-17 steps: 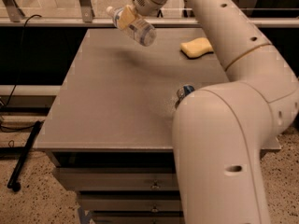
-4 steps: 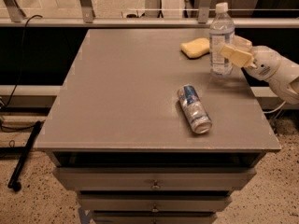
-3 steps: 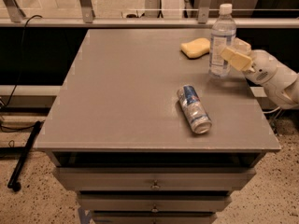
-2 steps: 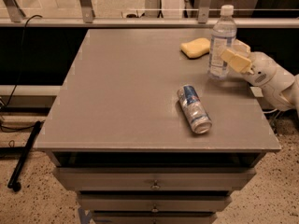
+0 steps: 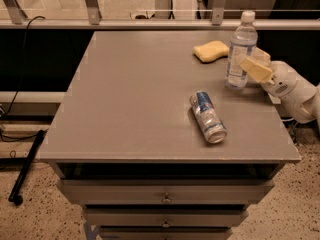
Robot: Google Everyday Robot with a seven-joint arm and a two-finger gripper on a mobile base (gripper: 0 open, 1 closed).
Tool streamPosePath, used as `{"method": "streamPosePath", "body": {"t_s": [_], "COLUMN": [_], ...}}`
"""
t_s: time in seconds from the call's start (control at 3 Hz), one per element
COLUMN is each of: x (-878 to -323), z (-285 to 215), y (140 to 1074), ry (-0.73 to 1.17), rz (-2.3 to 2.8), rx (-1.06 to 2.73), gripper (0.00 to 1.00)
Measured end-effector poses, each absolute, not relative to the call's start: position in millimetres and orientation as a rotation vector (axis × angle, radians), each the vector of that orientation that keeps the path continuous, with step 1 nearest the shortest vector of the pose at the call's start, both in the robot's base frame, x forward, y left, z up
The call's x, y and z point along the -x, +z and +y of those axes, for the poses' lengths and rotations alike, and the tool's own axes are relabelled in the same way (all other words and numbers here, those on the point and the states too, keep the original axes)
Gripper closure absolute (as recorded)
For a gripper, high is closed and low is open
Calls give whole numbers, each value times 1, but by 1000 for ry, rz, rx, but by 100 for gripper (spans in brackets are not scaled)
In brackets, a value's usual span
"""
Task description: Place blue plastic bottle upright
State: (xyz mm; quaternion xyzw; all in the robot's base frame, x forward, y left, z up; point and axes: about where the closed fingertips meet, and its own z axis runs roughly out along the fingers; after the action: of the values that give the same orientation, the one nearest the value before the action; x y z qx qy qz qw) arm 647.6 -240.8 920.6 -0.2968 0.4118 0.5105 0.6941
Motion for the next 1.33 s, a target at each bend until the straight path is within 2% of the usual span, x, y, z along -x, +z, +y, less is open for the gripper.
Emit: {"method": "streamPosePath", "body": {"t_s": [0.33,1.33], "x": [-643,-631], "z": [-242,-244], "y": [917,912], "ry": [1162,1196], "rz": [892,844], "rx": [685,729], "gripper": [83,12]}}
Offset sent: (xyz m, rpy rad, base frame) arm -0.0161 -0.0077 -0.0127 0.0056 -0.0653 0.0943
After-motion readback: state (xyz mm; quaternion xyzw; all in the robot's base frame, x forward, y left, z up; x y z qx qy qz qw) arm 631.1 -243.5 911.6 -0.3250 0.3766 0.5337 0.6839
